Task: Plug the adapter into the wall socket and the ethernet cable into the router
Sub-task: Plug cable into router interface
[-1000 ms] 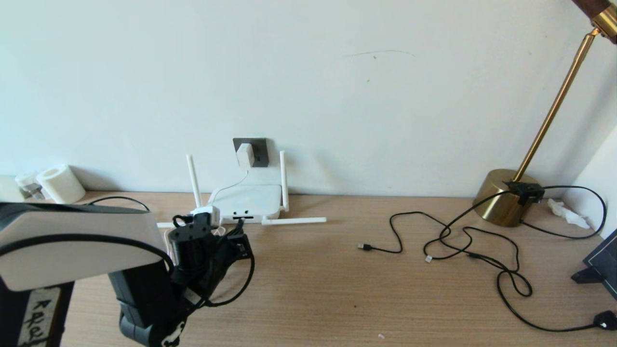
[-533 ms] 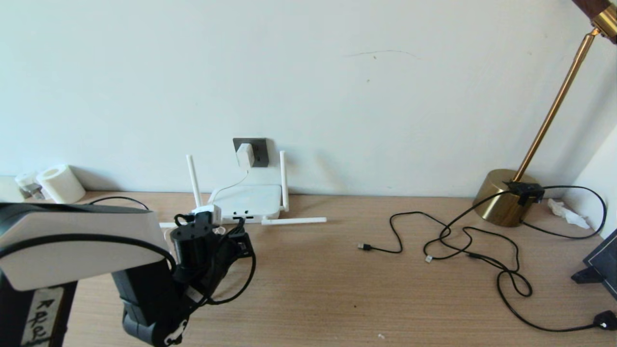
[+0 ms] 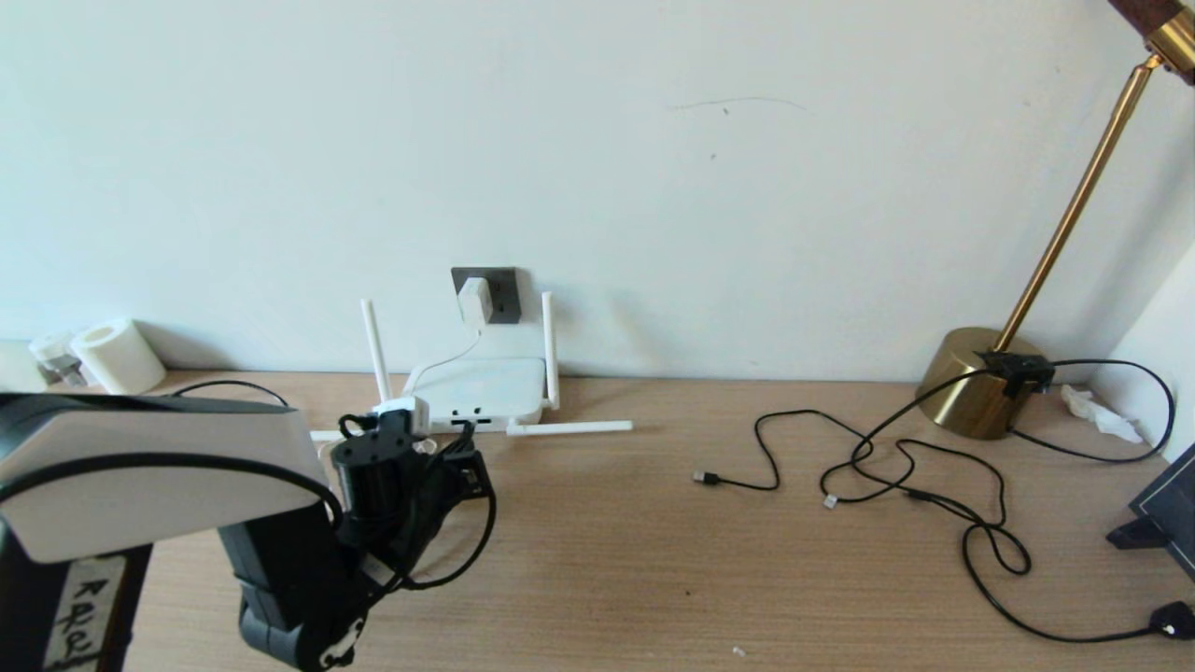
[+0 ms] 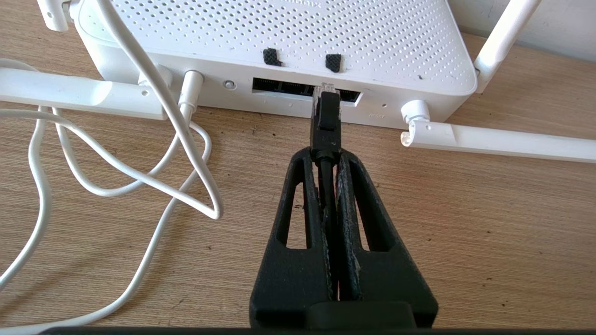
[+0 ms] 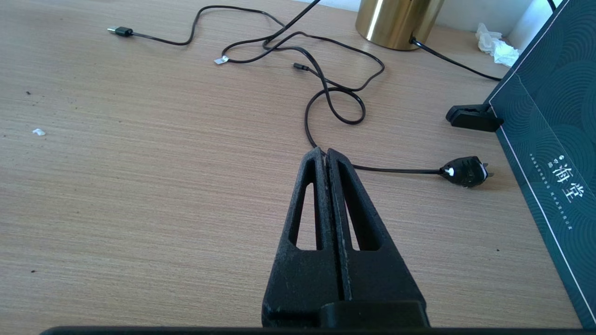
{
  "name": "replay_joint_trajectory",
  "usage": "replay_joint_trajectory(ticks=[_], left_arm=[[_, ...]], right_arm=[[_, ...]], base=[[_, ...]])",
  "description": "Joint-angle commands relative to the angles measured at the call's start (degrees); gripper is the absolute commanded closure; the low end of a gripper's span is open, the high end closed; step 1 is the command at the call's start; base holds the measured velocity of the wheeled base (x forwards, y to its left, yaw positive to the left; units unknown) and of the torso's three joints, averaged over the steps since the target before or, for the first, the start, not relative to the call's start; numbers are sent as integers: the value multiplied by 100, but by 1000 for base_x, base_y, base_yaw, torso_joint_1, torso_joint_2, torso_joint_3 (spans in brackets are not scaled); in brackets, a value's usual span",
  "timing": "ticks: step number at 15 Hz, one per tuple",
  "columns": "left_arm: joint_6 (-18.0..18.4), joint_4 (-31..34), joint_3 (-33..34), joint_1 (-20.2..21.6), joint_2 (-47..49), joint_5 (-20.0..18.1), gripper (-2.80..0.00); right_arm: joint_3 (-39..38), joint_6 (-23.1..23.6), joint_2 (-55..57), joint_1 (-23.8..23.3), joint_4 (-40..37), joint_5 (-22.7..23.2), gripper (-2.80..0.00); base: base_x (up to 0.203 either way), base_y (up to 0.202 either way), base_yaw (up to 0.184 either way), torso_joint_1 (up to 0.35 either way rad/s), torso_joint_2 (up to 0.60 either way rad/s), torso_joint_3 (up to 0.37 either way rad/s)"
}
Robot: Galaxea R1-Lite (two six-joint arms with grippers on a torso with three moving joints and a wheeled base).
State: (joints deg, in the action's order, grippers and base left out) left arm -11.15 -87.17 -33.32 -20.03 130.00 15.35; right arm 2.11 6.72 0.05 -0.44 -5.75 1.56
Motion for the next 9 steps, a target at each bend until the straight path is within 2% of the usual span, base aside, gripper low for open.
replay_joint_trajectory(ticks=[1, 9], left_arm=[[-10, -49, -8, -1, 29, 12, 0], [-10, -49, -43, -1, 78, 12, 0]], right_arm=[[0, 5, 4, 0, -5, 4, 0], [0, 5, 4, 0, -5, 6, 0]], base=[[0, 0, 0, 0, 0, 0], [0, 0, 0, 0, 0, 0]])
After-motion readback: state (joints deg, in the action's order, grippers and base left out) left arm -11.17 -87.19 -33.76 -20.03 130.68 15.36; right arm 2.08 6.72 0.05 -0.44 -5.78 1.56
